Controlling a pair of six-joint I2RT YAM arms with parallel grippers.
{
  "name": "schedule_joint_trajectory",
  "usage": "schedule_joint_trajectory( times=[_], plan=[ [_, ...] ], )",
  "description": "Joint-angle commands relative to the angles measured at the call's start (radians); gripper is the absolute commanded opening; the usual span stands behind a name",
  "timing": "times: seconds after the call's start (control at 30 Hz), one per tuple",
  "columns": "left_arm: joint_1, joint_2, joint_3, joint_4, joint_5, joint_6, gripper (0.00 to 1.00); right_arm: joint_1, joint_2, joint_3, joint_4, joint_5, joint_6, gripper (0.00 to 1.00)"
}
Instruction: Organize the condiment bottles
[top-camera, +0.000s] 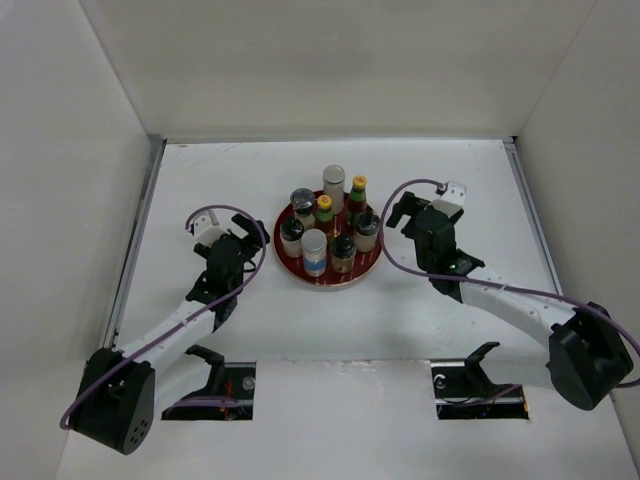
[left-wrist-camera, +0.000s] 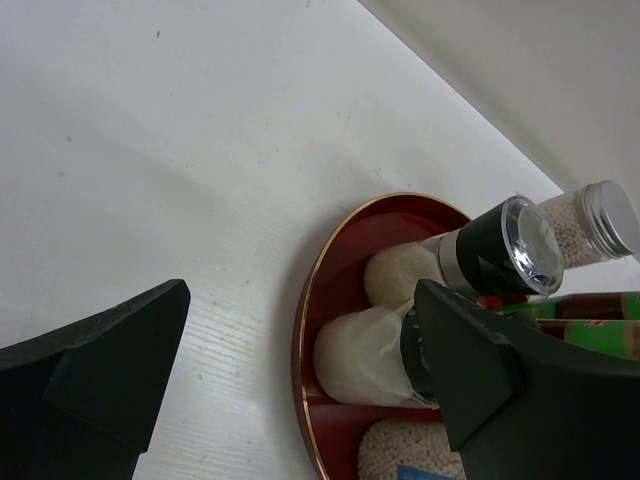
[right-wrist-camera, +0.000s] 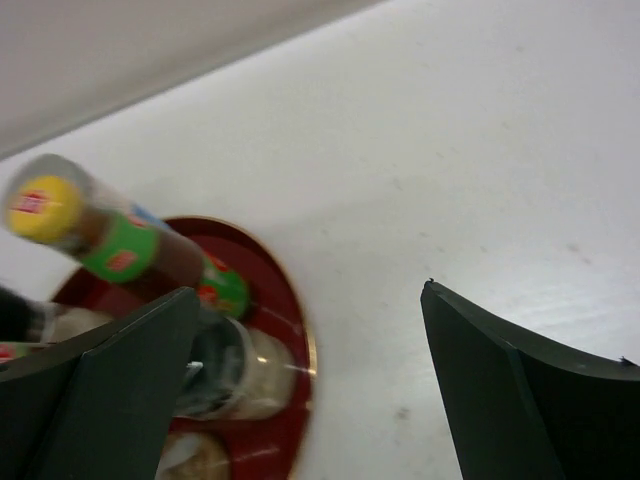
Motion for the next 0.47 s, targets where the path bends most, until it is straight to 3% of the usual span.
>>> schedule_joint_trajectory(
  times=[0.0,0.43],
  plan=[
    [-0.005,0.002,0.068,-0.032,-0.011,-0.006,1.00,-0.038,-0.017,-0.060,0.045,-0.002,0.073,1.00],
    [-0.019,0.056,0.120,-0.090,-0.019,-0.002,1.00,-0.072,0.025,-0.092,0.074,-0.075,0.079,1.00]
  ],
)
